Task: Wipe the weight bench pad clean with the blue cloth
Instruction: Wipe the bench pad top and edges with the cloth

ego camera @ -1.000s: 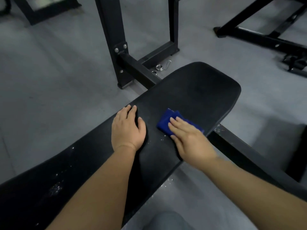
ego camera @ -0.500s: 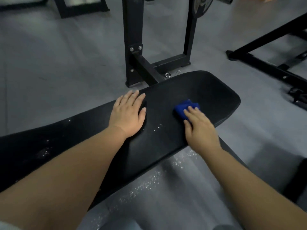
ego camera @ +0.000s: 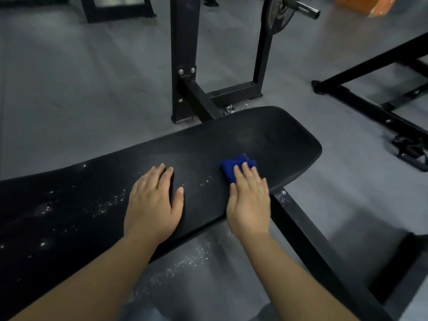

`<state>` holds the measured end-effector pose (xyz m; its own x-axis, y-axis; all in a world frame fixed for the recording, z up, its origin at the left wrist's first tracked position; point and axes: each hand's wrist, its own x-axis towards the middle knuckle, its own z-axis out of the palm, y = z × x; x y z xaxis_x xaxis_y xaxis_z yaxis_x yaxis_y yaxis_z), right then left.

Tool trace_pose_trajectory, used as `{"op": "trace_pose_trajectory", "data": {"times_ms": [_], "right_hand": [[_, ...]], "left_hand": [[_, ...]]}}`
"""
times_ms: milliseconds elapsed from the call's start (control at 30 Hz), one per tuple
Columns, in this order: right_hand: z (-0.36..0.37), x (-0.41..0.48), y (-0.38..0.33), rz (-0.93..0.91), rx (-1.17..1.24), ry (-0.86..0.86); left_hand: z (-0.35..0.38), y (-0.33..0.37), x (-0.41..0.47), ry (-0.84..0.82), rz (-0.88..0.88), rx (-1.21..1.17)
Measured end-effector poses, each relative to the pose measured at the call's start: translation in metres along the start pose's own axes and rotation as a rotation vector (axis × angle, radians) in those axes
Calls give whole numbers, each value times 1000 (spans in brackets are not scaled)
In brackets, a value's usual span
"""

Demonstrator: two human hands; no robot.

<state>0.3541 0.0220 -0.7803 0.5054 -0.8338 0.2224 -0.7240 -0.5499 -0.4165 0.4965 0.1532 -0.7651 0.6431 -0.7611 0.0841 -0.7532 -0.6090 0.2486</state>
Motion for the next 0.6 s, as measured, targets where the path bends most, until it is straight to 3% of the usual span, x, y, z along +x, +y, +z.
{"op": "trace_pose_trajectory", "data": {"times_ms": [200,267,333,433,500,600], "right_hand": [[6,27,1,357,63,156],[19,2,-30,274,51,196],[27,-33,-58,73,53,144],[21,-44,-45,-82,125,45],[14,-21,-5,34,170,99],[2,11,42,360,321,226]], "left_hand": [[1,0,0,19,-11,18],[1,1,-1,18,-12,19],[0,2,0,12,-14,23],[-1,2,0,15,-12,29],[0,2,0,11,-9,30],[0,3,0,16,-7,40]]}}
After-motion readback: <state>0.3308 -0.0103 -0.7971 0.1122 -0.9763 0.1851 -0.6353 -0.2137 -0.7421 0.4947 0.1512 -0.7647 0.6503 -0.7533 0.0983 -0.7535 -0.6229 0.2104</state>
